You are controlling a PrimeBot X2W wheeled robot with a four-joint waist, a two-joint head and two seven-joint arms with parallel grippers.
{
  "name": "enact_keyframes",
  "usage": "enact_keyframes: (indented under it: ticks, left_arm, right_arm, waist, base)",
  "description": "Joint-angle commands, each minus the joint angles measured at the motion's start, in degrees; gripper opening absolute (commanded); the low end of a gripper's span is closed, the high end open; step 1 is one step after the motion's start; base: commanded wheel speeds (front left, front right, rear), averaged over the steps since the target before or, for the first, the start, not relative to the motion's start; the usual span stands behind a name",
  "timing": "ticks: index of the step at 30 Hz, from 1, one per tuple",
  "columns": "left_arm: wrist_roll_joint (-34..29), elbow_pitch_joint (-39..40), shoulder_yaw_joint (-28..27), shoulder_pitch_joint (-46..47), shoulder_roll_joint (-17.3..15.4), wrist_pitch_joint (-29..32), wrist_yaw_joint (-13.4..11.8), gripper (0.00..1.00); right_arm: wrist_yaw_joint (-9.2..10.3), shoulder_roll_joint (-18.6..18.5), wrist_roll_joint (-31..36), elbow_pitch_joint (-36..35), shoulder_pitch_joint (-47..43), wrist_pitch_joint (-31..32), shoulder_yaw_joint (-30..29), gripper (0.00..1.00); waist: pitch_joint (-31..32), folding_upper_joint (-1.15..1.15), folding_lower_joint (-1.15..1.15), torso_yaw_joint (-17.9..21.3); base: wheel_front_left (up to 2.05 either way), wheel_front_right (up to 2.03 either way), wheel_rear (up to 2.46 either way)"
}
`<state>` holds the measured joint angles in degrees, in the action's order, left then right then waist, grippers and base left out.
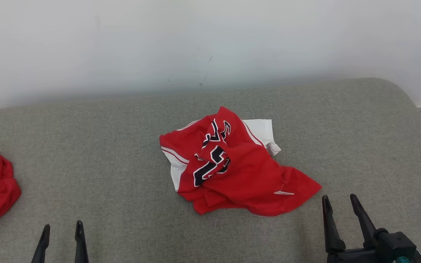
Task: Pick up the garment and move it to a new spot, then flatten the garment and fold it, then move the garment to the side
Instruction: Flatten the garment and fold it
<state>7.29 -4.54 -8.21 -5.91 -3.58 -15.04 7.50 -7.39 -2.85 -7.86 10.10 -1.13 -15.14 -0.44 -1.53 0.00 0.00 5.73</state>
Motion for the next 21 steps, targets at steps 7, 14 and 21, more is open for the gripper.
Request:
enact_keyframes:
  ticks: [7, 14, 21]
  left_arm:
    - [0.5, -0.3, -0.2, 0.4, 0.4, -0.1, -0.1, 1.00]
    - [0.7, -0.4, 0.3, 1.3, 0.4, -0.1, -0.1, 1.00]
    - [1.0, -1.0, 3.0, 2.9, 0.6, -0.1, -0.1, 1.00]
  right_arm:
    - [-0.20, -0.1, 0.5, 0.5, 0.4, -0.1, 0.3, 1.00]
    - [-0.20, -0.1, 1.0, 1.6, 2.6, -0.1, 1.3, 1.00]
    - [-0.19, -0.1, 3.8, 12.4, 8.8, -0.1, 1.4, 1.00]
  waist:
    - [-0.1, 0.00, 0.00, -0.3]
    - [-0.7, 0.00, 0.00, -1.2]
    - [-2.2, 0.00, 0.00, -4.1]
  base:
    - [0.00, 0.00, 0.00]
    - [0.00, 0.00, 0.00]
    - [0.00, 0.00, 0.00]
